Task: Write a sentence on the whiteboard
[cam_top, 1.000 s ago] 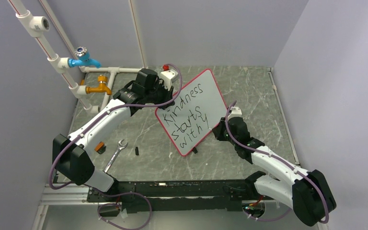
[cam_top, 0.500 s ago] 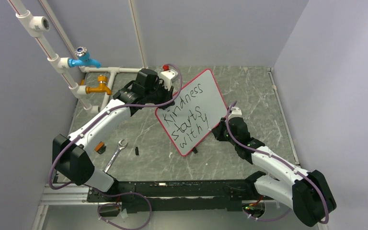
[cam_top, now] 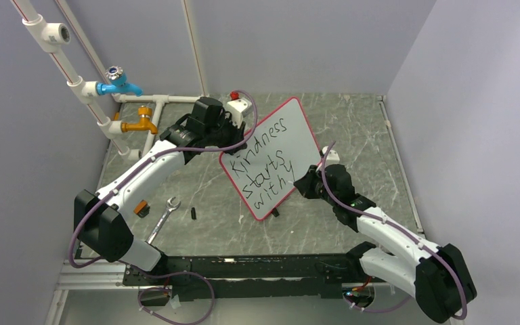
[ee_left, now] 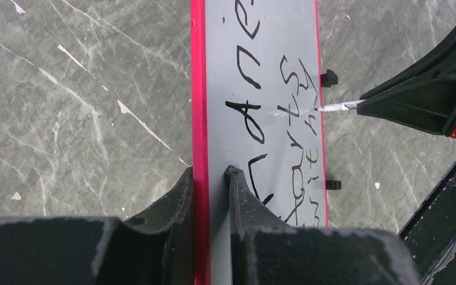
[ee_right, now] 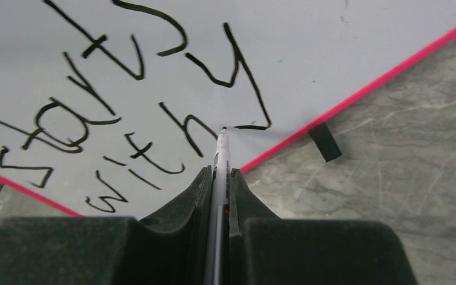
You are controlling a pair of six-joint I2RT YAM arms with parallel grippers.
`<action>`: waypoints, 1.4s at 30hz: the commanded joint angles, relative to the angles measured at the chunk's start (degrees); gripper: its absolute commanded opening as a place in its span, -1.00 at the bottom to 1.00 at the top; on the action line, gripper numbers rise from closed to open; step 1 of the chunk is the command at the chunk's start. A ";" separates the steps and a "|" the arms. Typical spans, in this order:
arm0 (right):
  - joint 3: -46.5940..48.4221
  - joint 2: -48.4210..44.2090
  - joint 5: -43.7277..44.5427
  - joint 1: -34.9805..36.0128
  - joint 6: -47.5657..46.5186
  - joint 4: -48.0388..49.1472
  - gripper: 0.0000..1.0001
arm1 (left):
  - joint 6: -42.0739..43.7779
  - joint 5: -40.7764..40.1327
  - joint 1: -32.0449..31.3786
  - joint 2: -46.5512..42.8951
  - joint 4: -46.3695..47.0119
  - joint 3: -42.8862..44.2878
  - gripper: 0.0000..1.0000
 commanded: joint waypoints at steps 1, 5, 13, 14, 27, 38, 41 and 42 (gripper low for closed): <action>3.23 -3.19 -2.81 0.22 0.48 2.61 -1.00 | 7.31 -8.58 -0.80 1.54 -8.88 -2.08 -1.00; 4.37 -6.17 -1.40 0.23 0.07 1.19 -1.00 | 7.29 -8.54 -0.80 1.54 -8.84 -2.08 -1.00; 6.18 -4.66 8.08 0.09 -0.37 -1.06 -1.00 | 7.33 -8.70 -0.80 1.36 -8.82 -2.15 -1.00; 6.56 -3.89 8.81 0.00 -0.46 -1.06 -1.00 | 7.30 -8.70 -0.81 1.36 -8.84 -2.17 -1.00; 9.10 2.86 12.56 -0.14 -2.67 2.20 -1.00 | 7.43 -8.64 -0.76 1.27 -8.80 -2.27 -1.00; 10.65 5.56 12.51 -0.29 -3.90 3.40 -1.00 | 7.34 -8.35 -0.80 1.54 -8.66 -2.31 -1.00; 10.86 6.61 11.57 -0.39 -4.05 3.95 -1.00 | 7.30 -8.30 -0.78 1.62 -8.71 -2.26 -1.00; 10.84 6.87 11.28 -0.39 -4.03 4.21 -1.00 | 7.29 -8.27 -0.81 1.63 -8.69 -2.29 -1.00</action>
